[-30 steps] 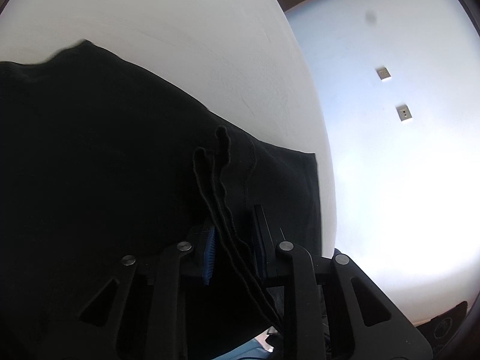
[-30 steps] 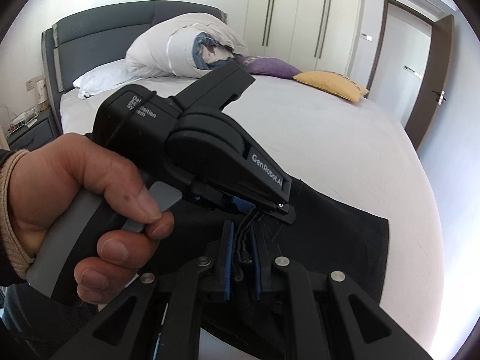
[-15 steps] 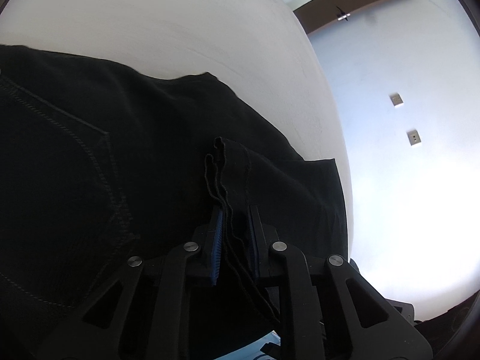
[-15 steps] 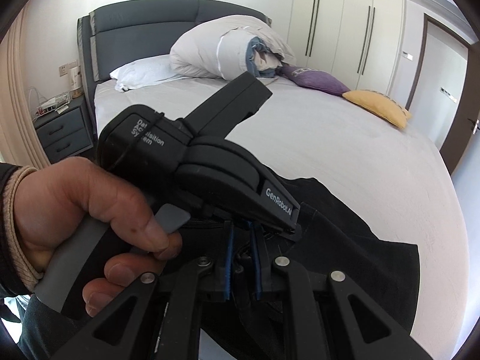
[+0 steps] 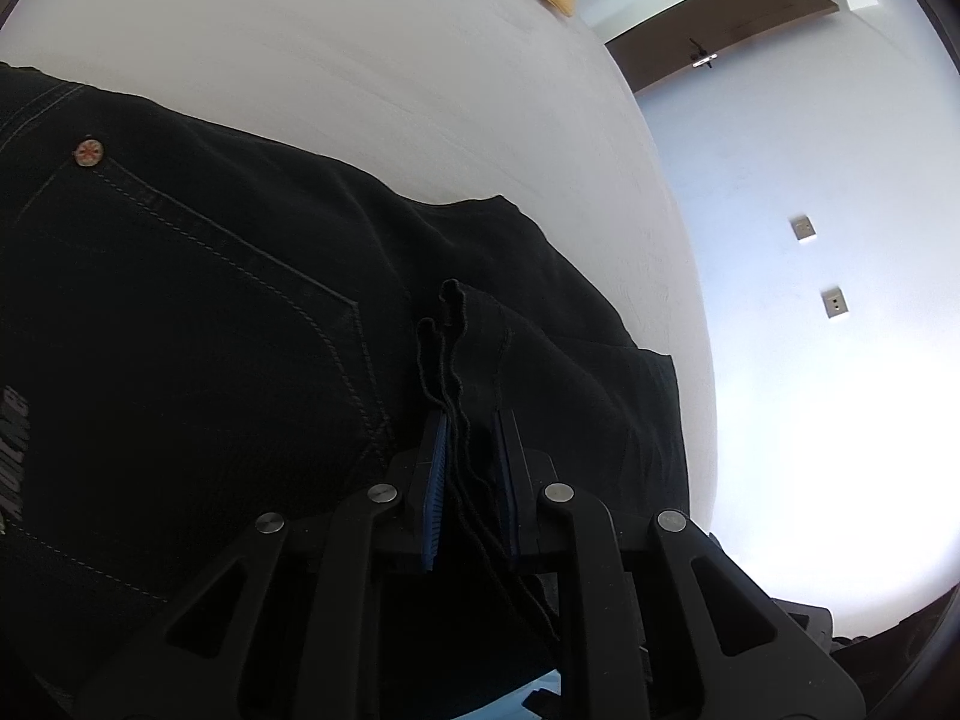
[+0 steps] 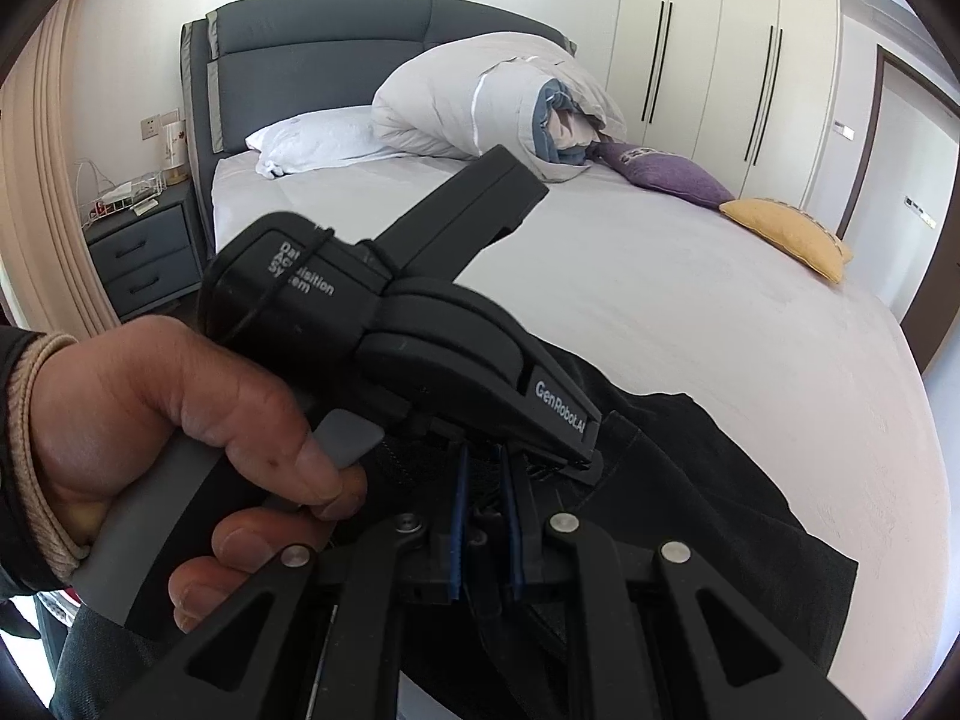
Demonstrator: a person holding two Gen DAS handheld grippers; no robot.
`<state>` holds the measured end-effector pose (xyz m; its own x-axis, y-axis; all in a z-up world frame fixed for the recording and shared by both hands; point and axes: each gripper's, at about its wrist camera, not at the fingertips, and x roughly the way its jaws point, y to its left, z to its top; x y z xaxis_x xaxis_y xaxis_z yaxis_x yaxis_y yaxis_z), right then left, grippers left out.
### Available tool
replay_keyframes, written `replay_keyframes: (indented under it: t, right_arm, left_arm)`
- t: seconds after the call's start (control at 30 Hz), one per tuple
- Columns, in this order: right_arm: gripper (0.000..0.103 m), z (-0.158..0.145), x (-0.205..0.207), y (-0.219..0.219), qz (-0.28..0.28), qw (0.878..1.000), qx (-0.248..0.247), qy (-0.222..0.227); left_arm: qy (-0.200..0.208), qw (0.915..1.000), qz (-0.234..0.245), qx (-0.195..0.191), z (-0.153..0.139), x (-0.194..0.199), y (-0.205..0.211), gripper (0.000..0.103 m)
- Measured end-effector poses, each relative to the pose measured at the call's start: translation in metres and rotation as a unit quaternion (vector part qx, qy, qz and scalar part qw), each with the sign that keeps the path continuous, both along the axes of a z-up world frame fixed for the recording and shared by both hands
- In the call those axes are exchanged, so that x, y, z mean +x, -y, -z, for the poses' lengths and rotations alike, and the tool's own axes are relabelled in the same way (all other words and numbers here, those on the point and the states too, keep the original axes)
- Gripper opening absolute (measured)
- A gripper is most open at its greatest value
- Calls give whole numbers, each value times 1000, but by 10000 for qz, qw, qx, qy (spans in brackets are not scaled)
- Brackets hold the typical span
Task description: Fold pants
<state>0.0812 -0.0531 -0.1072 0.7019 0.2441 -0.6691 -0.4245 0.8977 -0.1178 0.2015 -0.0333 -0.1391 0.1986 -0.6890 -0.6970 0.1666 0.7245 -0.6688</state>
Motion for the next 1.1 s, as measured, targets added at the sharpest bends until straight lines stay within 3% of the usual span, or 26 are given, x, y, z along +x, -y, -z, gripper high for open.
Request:
replay_keyframes:
  t: [0.27,0.5,0.57,0.63,0.73,0.83,0.97,1.07,1.1]
  right_arm:
    - [13,29,15,-16,-178,9992,-68,-354]
    - [15,38,13,-22,-328,9984,-29,-456]
    - [20,42,12,-22,-469,9967,128,-654]
    - [45,43,10,-18,-535,9936,395,-913]
    - [57,25,-2,6,-537,9898,889,-974]
    - [61,1,-22,52,-370,9863,1359,-857]
    - [61,-9,-31,144,458,9664,2272,-1112]
    - [61,-3,-30,226,1259,9307,3189,-1275]
    - [61,4,-29,257,1505,9123,3567,-1338]
  left_arm:
    - [-95,9998,-153,126,9,-15,-4,14]
    - [106,9987,-357,333,-4,-27,5,14]
    - [217,9980,-483,349,-10,-33,-3,14]
    - [283,9969,-633,366,-21,-34,-9,14]
    - [452,9960,-686,361,-38,-40,-8,14]
    - [613,9956,-587,401,-54,-46,-4,14]
    - [772,9964,-50,346,-73,-55,32,14]
    - [838,9927,561,665,-70,-70,77,14]
    - [815,9915,672,763,-65,-74,87,14]
